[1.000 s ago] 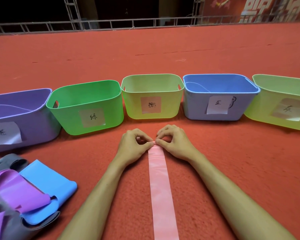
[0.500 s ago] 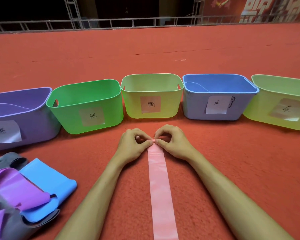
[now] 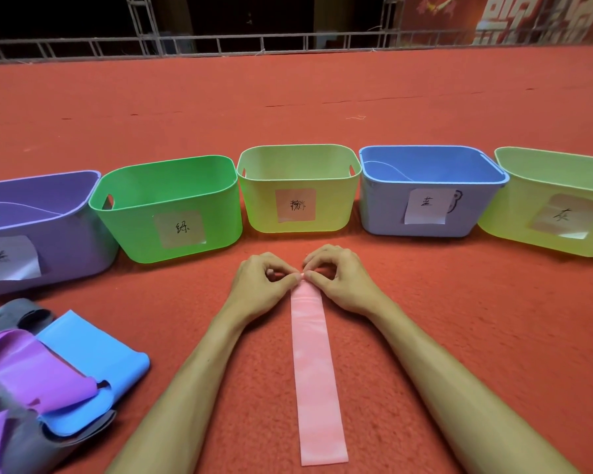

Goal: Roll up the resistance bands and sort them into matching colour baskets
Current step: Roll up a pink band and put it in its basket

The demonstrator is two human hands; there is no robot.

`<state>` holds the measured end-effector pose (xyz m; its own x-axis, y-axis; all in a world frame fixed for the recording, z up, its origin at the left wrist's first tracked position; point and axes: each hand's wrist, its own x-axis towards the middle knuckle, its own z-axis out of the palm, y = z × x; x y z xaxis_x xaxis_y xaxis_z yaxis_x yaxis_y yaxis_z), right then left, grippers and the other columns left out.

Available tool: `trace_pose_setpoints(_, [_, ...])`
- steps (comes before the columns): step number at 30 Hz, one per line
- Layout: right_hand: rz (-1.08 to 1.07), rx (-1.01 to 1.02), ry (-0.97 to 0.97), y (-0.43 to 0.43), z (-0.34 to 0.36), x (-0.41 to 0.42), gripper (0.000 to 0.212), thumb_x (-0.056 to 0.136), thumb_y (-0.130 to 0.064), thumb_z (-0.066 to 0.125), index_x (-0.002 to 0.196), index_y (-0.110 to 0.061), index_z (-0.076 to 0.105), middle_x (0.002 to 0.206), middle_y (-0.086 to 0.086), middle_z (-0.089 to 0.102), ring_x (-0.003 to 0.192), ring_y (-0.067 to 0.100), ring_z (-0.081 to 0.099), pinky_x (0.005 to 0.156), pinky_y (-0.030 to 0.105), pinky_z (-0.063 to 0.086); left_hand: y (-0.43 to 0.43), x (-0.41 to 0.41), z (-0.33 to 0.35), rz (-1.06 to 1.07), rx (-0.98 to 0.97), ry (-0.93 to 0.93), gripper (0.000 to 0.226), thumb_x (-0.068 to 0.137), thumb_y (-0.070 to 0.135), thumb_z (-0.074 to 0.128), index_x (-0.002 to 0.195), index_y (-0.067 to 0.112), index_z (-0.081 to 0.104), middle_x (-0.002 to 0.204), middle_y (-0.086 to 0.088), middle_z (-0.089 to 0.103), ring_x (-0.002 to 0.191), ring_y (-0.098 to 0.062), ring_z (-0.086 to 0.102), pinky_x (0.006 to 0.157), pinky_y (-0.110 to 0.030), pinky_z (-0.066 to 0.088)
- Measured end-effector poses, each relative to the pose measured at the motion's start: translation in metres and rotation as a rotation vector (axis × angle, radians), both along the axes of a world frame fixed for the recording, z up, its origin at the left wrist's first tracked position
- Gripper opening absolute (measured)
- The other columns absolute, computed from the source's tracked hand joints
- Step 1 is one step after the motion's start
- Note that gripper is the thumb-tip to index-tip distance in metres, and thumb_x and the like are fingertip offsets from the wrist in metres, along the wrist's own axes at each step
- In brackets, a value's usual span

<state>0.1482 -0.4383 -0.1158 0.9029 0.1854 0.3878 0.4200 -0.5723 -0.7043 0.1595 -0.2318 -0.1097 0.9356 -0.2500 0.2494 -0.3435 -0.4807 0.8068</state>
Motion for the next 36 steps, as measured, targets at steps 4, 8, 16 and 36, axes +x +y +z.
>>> trace_pose_setpoints(4, [0.007, 0.014, 0.006, 0.0005, -0.001, 0.0008, 0.007, 0.085, -0.017, 0.077, 0.085, -0.024, 0.075, 0.099, -0.013, 0.072, 0.104, 0.008, 0.065, 0.095, 0.04, 0.052, 0.0011, -0.0006, -0.0002, 0.001, 0.007, -0.013, 0.006, 0.082, 0.028, 0.086, 0.082, 0.033, 0.083, 0.088, 0.015, 0.074, 0.082, 0.0, 0.068, 0.07, -0.011, 0.043])
trace_pose_setpoints(8, [0.0, -0.012, 0.022, 0.002, -0.0016, 0.0015, 0.006, 0.084, -0.021, 0.075, 0.086, -0.027, 0.075, 0.099, -0.015, 0.072, 0.105, 0.009, 0.063, 0.097, 0.04, 0.049, 0.0024, -0.0004, -0.0013, -0.002, -0.016, -0.008, 0.009, 0.08, 0.025, 0.088, 0.079, 0.032, 0.082, 0.086, 0.015, 0.074, 0.079, -0.002, 0.069, 0.074, -0.022, 0.051])
trace_pose_setpoints(16, [-0.015, -0.048, 0.048, 0.0024, 0.0006, 0.0002, 0.006, 0.087, -0.022, 0.077, 0.082, -0.025, 0.08, 0.106, -0.014, 0.073, 0.104, 0.011, 0.06, 0.096, 0.035, 0.046, 0.0029, 0.0014, -0.0028, 0.013, -0.009, 0.007, 0.009, 0.075, 0.029, 0.089, 0.076, 0.032, 0.08, 0.081, 0.016, 0.073, 0.071, -0.003, 0.064, 0.069, -0.03, 0.053])
trace_pose_setpoints(36, [-0.007, -0.062, 0.055, 0.0029, 0.0001, 0.0014, 0.006, 0.088, -0.025, 0.074, 0.086, -0.022, 0.079, 0.11, -0.013, 0.071, 0.108, 0.012, 0.058, 0.1, 0.04, 0.046, 0.0031, 0.0032, -0.003, -0.006, -0.065, 0.028, 0.011, 0.076, 0.023, 0.091, 0.077, 0.029, 0.081, 0.084, 0.011, 0.075, 0.071, -0.002, 0.065, 0.071, -0.027, 0.052])
